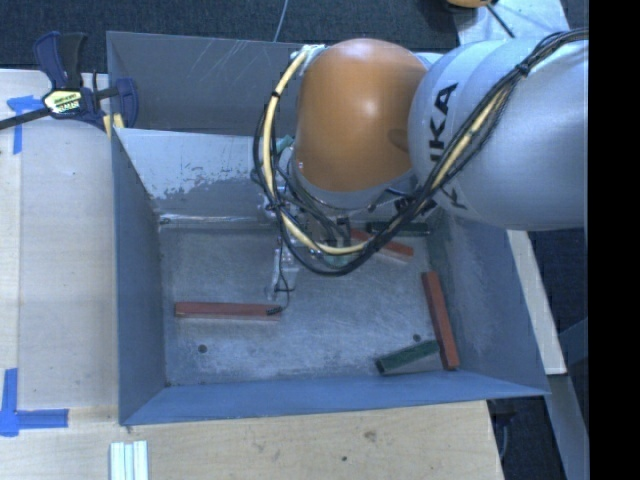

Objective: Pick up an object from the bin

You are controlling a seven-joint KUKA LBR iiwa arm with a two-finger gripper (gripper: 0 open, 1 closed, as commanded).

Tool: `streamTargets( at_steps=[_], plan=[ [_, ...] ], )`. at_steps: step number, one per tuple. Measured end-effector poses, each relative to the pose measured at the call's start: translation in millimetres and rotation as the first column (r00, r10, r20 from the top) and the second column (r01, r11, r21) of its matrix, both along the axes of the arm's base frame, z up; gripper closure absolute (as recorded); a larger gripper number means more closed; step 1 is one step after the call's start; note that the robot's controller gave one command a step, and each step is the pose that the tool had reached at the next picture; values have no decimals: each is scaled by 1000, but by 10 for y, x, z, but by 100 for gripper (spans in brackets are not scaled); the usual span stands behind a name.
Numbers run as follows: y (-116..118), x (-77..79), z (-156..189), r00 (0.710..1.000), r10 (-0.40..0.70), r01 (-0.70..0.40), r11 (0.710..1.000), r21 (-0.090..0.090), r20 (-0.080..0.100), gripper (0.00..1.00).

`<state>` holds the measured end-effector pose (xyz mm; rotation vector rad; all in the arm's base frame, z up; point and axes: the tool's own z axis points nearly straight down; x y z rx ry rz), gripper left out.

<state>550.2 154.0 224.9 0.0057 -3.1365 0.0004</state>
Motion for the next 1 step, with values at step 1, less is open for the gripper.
streamTargets(
  at_steps=[1],
  plan=[
    [-46,27,-147,999,33,-33,999,4,18,0]
  ],
)
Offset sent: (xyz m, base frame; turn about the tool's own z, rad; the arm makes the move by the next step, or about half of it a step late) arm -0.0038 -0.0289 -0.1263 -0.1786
